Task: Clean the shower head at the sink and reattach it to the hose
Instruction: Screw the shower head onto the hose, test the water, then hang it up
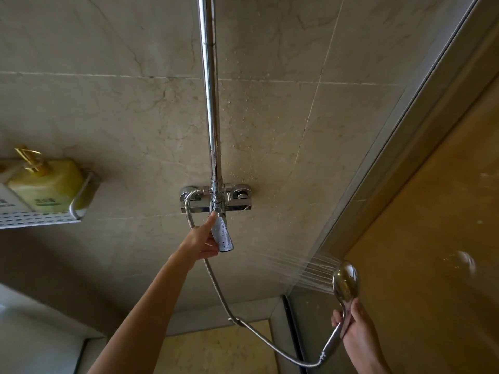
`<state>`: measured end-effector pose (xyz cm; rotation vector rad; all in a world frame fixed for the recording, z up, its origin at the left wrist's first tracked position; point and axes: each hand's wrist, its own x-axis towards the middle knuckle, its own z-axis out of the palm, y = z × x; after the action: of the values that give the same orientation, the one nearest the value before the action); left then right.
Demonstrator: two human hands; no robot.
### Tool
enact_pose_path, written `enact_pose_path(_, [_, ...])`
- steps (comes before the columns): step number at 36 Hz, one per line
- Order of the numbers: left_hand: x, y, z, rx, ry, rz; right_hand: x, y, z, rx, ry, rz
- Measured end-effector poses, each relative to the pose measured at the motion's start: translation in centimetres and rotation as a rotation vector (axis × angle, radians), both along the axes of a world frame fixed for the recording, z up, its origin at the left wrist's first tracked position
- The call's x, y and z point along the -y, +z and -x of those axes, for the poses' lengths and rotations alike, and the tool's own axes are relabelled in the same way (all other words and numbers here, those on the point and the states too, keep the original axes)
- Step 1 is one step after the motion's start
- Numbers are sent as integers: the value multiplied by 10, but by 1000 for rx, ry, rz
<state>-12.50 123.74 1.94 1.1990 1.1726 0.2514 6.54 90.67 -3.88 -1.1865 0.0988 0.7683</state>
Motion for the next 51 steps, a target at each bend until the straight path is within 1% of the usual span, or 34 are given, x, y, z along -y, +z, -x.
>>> enact_pose_path(8, [-1, 1, -1, -4, 7, 8, 2, 2, 1, -7, -18, -14])
enact_pose_path(12, [-3, 0, -2, 2, 6, 16, 5, 4, -2, 82, 52, -55])
enact_pose_path(15, [-3, -2, -2, 3, 0, 12, 9, 4, -2, 118, 41, -6])
enact_pose_path(17, [-4, -2, -3, 3, 3, 9, 8, 7, 0, 89, 70, -43])
enact_pose_path(19, [-4, -1, -2, 7, 0, 4, 7, 4, 0, 65, 37, -38])
enact_pose_path(23, [-2, -2, -1, 15, -23, -33, 7, 14, 4, 111, 54, -17])
enact_pose_path(30, [2, -4, -5, -90, 17, -93, 14, 7, 2, 121, 57, -20])
enact_pose_path(33, [4, -4, -6, -118, 27, -109, 16, 13, 0, 138, 45, 2])
enact_pose_path(38, [3, -4, -6, -142, 14, -103, 16, 11, -6, 113, 18, 31])
enact_pose_path(51, [0, -7, -8, -123, 16, -104, 19, 23, -10, 82, -11, 25])
